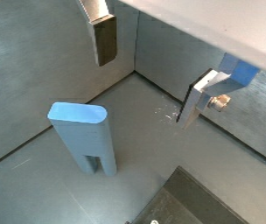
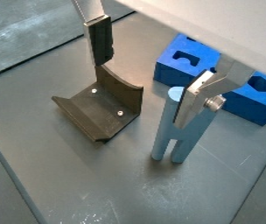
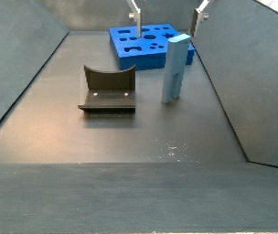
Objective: Pick up the square-circle object. Move up. Move to above the board. Insert the square-circle object.
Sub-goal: Pick up the square-circle object.
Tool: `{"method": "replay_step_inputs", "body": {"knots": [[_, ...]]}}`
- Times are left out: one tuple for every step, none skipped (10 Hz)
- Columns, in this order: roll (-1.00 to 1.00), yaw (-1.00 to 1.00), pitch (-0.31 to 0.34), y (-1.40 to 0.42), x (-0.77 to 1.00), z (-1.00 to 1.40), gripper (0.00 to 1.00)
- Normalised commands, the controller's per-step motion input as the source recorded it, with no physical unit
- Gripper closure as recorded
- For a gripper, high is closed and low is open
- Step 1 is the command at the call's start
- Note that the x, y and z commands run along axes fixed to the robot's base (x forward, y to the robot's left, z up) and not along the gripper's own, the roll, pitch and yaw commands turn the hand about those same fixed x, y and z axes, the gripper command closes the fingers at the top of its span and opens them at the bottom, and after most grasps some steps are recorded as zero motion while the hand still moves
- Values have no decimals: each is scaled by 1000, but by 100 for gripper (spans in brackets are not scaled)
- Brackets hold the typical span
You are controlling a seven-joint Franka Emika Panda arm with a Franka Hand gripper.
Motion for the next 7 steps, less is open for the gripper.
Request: {"method": "replay_step_inputs", "body": {"knots": [[0,0,0,-66,0,0,0],[0,223,-10,-311,-340,-14,0],[0,783,0,-311,-334,-83,0],[0,923,0,-226,-177,-77,0],[0,911,0,-263,-191,-109,0],[0,860,0,-314,-254,-74,0],[0,789,0,-363,-229,-89,0]]}}
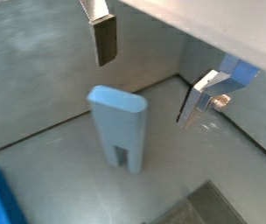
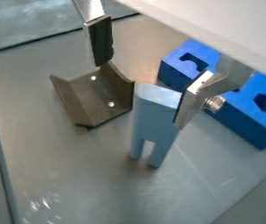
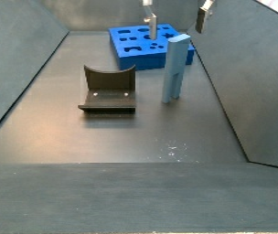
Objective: Pick up the square-circle object. Move up. Move to above the board. Insert the square-circle object.
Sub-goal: Pick up the square-circle object.
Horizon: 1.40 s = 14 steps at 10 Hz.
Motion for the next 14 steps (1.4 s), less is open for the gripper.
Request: {"method": "replay_step_inputs", "body": {"knots": [[0,617,0,-354,-180,-83,0],[0,480,-19,-266,-194,-77,0],[0,117,0,-77,-66,0,0],[0,0,-16,0,0,-6,0],[-1,260,-137,-54,-149,-497,0],[0,583,-159,-69,-200,-689,0],[0,580,-137,0,-63,-614,0],[-13,171,-104,-3,-91,-200,0],[-40,77,-96,0,-69,-126,0],[-31,149,-190,-17,-80,-557,0],[-7,186,-187,0,-40,-660,0],[-20,154,-151,0,-31,-511,0],[-23,77,-41,0,0,-89,0],[-13,0,0,11,0,0,0]]}}
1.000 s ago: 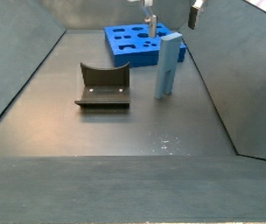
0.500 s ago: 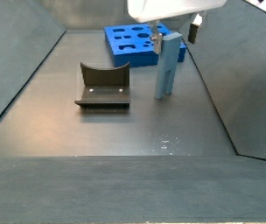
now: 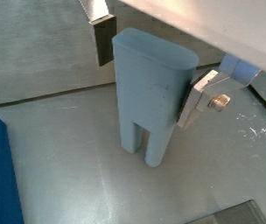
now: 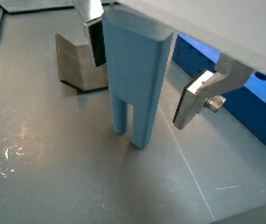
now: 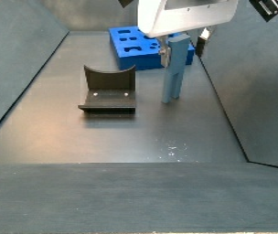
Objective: Pick up the square-circle object. Move up. Move to above the board. Insert the square-circle object.
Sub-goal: Pick up the square-circle object.
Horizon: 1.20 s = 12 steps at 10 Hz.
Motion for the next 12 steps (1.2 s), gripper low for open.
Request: {"method": "replay_step_inputs", "body": {"knots": [[-70,9,0,43,6,0,0],[-29,0,0,0,0,0,0],[-7,0,0,0,0,0,0],[-4,0,0,0,0,0,0],[0,0,0,0,0,-23,0],[-3,0,0,0,0,-14,0],[0,0,0,0,0,0,100],[9,0,0,0,0,0,100],[59,0,0,-94,0,0,100],[0,0,0,0,0,0,100],[0,0,0,0,0,0,100],[0,0,0,0,0,0,100]]}}
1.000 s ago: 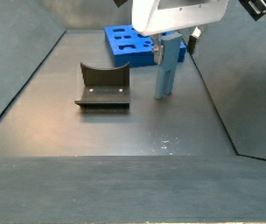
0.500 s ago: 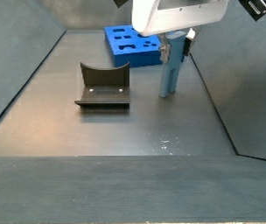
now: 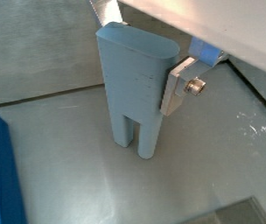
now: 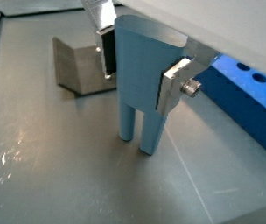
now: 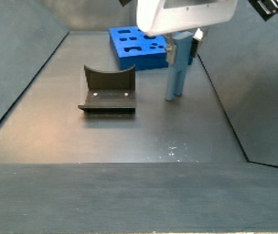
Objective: Pick up the square-circle object. Move up. Move to above the board. Insert the square-circle object.
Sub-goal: Pick up the square-circle object.
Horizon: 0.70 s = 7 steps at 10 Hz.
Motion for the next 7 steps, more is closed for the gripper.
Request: {"method": "replay_step_inputs", "body": {"knots": [[0,0,0,0,0,0,100],[0,0,0,0,0,0,100],[0,0,0,0,0,0,100],[0,0,0,0,0,0,100],[0,0,0,0,0,0,100],[0,0,0,0,0,0,100],[0,0,0,0,0,0,100]]}}
